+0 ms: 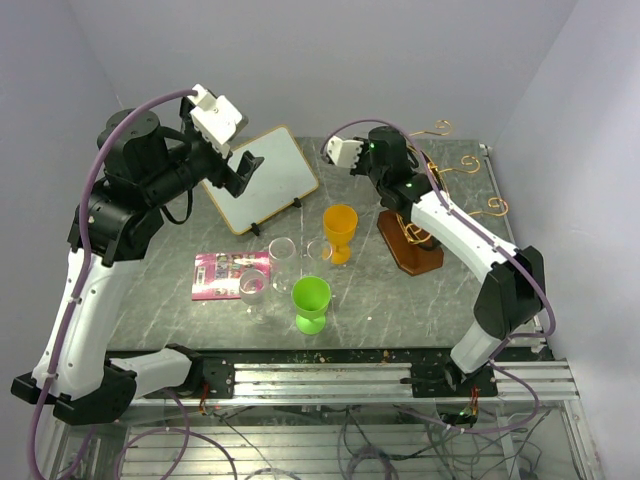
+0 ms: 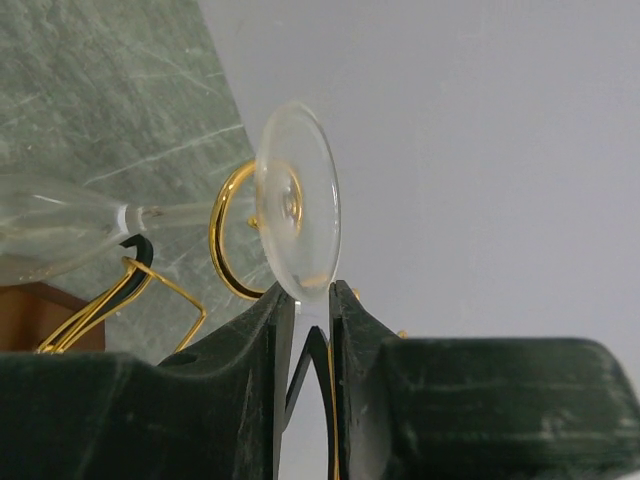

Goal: Place the wine glass upside down on the wine glass rack

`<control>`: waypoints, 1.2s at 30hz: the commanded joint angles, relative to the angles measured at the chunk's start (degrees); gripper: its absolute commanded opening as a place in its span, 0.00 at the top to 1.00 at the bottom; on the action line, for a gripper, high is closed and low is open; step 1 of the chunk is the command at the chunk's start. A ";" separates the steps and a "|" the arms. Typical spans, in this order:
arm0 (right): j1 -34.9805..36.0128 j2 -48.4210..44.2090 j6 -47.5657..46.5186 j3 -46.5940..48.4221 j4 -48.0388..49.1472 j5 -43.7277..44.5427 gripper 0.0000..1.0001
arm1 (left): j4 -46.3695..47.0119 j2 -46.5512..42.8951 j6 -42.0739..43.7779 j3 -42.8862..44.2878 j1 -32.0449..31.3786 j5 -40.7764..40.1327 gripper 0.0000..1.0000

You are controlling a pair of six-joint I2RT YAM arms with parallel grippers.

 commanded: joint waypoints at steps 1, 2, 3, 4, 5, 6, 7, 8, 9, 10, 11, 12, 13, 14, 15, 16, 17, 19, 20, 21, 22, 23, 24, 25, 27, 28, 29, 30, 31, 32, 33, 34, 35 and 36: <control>-0.11 -2.98 -0.39 -0.83 -0.22 1.69 0.79 | 1.44 -1.10 0.28 -0.29 0.52 -0.55 0.02; -0.11 -3.20 -0.50 -0.94 -0.30 1.76 0.79 | 1.45 -1.12 0.32 -0.32 0.56 -0.61 0.02; -0.11 -3.38 -0.59 -1.07 -0.33 1.86 0.78 | 1.45 -1.19 0.34 -0.41 0.59 -0.54 0.02; -0.12 -3.55 -0.61 -1.19 -0.39 1.95 0.78 | 1.45 -1.28 0.37 -0.48 0.61 -0.53 0.02; -0.12 -3.78 -0.57 -1.27 -0.49 2.04 0.78 | 1.45 -1.36 0.33 -0.58 0.65 -0.53 0.02; -0.11 -3.95 -0.69 -1.36 -0.52 2.07 0.78 | 1.45 -1.45 0.32 -0.67 0.69 -0.53 0.02; -0.14 -4.15 -0.70 -1.51 -0.50 2.14 0.77 | 1.45 -1.54 0.40 -0.76 0.74 -0.60 0.02; -0.19 -4.39 -0.66 -1.70 -0.54 2.20 0.77 | 1.45 -1.65 0.45 -0.89 0.78 -0.61 0.02; -0.20 -4.64 -0.70 -1.88 -0.59 2.16 0.77 | 1.45 -1.79 0.49 -1.05 0.78 -0.72 0.02; -0.20 -4.89 -0.69 -1.99 -0.60 2.17 0.76 | 1.45 -1.91 0.54 -1.25 0.83 -0.75 0.02; -0.20 -5.14 -0.78 -2.08 -0.65 2.16 0.76 | 1.45 -2.06 0.62 -1.48 0.87 -0.84 0.02; -0.20 -5.30 -0.79 -2.16 -0.72 2.24 0.76 | 1.45 -2.17 0.75 -1.74 0.94 -0.94 0.02; -0.20 -5.51 -0.79 -2.24 -0.90 2.31 0.75 | 1.45 -2.34 0.88 -2.08 0.96 -1.01 0.02; -0.20 -5.70 -0.79 -2.27 -1.10 2.33 0.75 | 1.45 -2.44 1.00 -2.46 1.07 -1.25 0.02; -0.24 -5.96 -0.77 -2.39 -1.25 2.41 0.75 | 1.52 -2.57 1.02 -2.72 1.14 -1.35 0.02; -0.27 -6.20 -0.79 -2.50 -1.37 2.42 0.74 | 1.53 -2.70 1.11 -3.10 1.14 -1.52 0.02; -0.28 -6.47 -0.72 -2.61 -1.47 2.42 0.74 | 1.58 -2.89 1.11 -3.39 1.21 -1.62 0.02; -0.35 -7.09 -0.62 -2.78 -1.72 2.50 0.73 | 1.75 -3.20 0.89 -4.20 1.38 -1.62 0.02; -0.37 -7.45 -0.43 -2.92 -1.89 2.54 0.73 | 1.90 -3.38 0.71 -4.81 1.52 -1.54 0.02; -0.37 -7.79 -0.11 -3.08 -2.04 2.52 0.72 | 2.01 -3.58 0.57 -5.53 1.63 -1.42 0.02; -0.45 -8.47 0.38 -3.18 -2.20 2.47 0.71 | 2.21 -3.79 0.44 -6.76 1.76 -1.30 0.02; -0.46 -9.01 1.19 -3.30 -2.45 2.30 0.70 | 2.38 -3.91 0.29 -7.77 1.82 -1.31 0.02; -0.53 -9.59 1.62 -3.32 -2.88 2.19 0.69 | 2.53 -4.14 0.11 -8.85 1.91 -1.45 0.02; -0.56 -10.25 2.63 -3.32 -3.30 2.02 0.68 | 2.52 -4.24 0.14 -9.93 2.00 -1.74 0.03; -0.55 -11.49 4.59 -3.20 -4.43 1.48 0.66 | 1.87 -4.29 0.60 -12.11 2.10 -1.84 0.03; -0.55 -12.12 5.71 -2.83 -5.30 1.07 0.66 | 1.35 -4.31 0.91 -13.05 2.04 -1.84 0.03; -0.59 -12.68 6.90 -2.45 -6.38 0.71 0.65 | 0.50 -4.22 1.29 -13.97 2.08 -1.64 0.03; -0.63 -13.30 8.29 -1.92 -7.52 0.34 0.64 | -0.69 -3.97 1.91 -14.68 2.05 -1.13 0.03; -0.76 -13.87 9.87 -1.32 -8.94 -0.18 0.64 | -1.86 -3.64 2.37 -15.26 2.02 -0.43 0.04; -0.87 -14.43 11.22 -0.66 -10.31 -1.07 0.63 | -3.20 -3.41 2.80 -15.94 2.02 0.60 0.04; -1.13 -14.88 12.61 0.10 -11.63 -1.93 0.62 | -4.42 -3.08 3.05 -16.54 2.01 1.67 0.05; -1.39 -15.48 13.59 0.99 -13.00 -3.02 0.61 | -5.89 -2.72 3.25 -17.18 2.01 3.16 0.05; -1.72 -16.01 14.59 1.59 -14.02 -4.22 0.61 | -6.64 -2.30 3.20 -18.06 1.94 4.14 0.06; -2.10 -16.51 15.71 2.27 -15.34 -5.39 0.60 | -7.06 -1.91 3.00 -18.72 1.81 4.81 0.06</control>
